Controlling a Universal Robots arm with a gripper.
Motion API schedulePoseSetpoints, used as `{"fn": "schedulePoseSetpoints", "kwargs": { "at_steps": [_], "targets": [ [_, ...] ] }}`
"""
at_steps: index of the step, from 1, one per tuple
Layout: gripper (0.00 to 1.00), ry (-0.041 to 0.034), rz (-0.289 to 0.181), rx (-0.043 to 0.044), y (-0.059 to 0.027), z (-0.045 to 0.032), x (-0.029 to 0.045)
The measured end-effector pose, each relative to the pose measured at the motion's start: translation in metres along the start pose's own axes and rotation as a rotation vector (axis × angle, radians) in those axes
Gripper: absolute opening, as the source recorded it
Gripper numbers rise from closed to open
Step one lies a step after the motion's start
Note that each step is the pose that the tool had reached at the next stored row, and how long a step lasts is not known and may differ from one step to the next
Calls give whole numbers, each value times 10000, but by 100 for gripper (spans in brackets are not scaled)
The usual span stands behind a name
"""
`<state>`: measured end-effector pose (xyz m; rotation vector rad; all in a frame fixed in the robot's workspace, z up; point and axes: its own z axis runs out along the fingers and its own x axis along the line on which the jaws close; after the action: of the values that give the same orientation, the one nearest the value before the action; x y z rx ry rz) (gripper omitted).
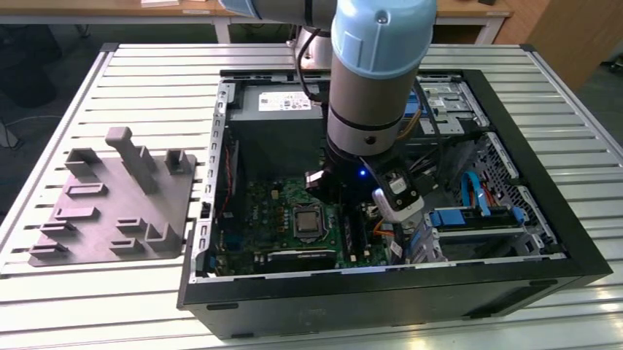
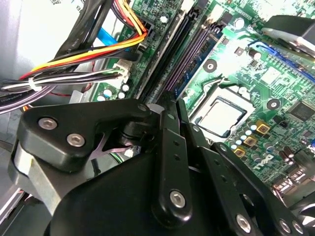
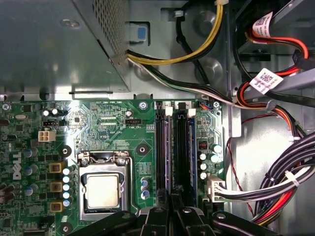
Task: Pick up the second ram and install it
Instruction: 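Insert the second ram into the second slot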
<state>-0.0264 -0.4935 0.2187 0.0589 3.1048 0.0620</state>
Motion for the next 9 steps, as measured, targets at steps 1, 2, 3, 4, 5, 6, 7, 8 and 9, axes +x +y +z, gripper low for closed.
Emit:
{"fn": "schedulePoseSetpoints", "kwargs": {
  "at_steps": [1, 2, 3, 4, 5, 6, 7, 8, 9],
  "targets": [
    [14, -3, 0, -9, 1, -8, -1],
    [14, -5, 0, -15, 3, -18, -2],
    [14, -2, 0, -6, 2, -33, -2],
    [14, 0, -1, 2, 2, -43, -2],
    [14, -1, 0, -3, 2, -46, -2],
    [14, -1, 0, -3, 2, -46, -2],
    [14, -1, -1, -2, 2, -46, -3],
    [14, 2, -2, -3, 2, -46, -7],
    [14, 9, -2, -1, 2, -46, -11]
  ]
}}
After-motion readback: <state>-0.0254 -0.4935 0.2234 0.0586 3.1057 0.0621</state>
